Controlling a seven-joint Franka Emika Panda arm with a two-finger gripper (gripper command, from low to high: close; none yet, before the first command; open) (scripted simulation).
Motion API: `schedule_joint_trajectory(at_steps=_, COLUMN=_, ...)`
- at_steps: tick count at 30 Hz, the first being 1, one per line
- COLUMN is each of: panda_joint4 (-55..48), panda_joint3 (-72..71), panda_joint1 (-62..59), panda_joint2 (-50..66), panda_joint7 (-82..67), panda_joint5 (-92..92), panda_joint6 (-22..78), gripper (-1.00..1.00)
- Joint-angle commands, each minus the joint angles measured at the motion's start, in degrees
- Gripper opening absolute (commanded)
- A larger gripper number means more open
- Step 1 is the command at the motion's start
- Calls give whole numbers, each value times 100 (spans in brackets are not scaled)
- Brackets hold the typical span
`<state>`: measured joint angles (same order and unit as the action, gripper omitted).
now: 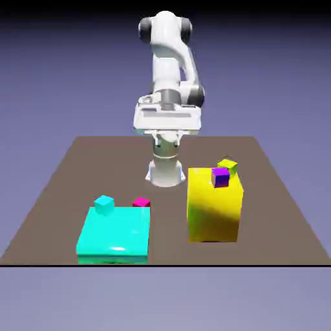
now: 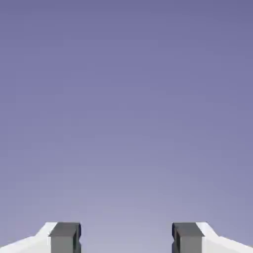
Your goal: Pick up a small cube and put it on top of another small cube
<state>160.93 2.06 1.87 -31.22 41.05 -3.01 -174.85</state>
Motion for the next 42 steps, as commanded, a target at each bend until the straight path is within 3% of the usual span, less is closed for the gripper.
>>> schedule_joint_trajectory(at_steps=1, panda_joint4=-6, panda_joint3=171, panda_joint1=98, panda_joint2=119, panda_joint7=-117, panda_joint5=-250, panda_joint6=-70, gripper=0)
schedule_joint_trajectory(at_steps=42, panda_joint4=-244, panda_joint3=7174, panda_joint1=4107, panda_joint2=4999, panda_joint7=-4890, panda_joint5=-10466, panda_joint6=-2929, gripper=0)
